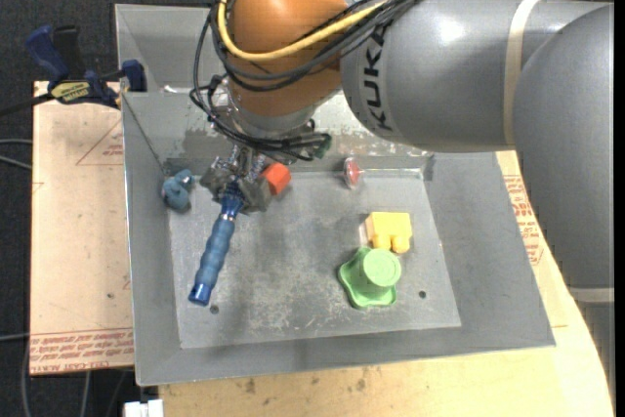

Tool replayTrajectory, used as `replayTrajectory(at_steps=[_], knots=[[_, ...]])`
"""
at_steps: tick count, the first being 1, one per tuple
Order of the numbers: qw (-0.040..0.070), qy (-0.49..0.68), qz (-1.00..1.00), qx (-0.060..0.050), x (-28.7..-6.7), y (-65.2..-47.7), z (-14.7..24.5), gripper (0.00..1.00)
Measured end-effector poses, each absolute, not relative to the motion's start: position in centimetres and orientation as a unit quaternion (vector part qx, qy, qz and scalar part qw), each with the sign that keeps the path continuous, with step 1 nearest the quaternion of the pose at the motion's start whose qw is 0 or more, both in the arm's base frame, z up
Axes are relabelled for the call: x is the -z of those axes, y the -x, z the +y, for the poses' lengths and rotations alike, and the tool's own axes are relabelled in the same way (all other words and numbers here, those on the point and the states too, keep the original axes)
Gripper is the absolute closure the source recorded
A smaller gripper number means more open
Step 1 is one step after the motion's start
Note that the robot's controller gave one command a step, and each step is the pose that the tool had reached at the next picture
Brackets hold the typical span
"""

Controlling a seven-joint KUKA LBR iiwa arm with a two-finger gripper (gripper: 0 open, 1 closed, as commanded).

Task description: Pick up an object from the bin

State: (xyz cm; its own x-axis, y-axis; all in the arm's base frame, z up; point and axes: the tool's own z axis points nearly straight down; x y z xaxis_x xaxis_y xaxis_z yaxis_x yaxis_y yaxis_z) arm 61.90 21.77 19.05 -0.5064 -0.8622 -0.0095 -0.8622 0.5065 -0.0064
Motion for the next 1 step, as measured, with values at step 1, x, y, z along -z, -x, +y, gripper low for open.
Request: replayTrajectory(at_steps=[1], knots=[[0.004,0.608,0.794,0.001,-26.30,-62.01,19.66,1.00]])
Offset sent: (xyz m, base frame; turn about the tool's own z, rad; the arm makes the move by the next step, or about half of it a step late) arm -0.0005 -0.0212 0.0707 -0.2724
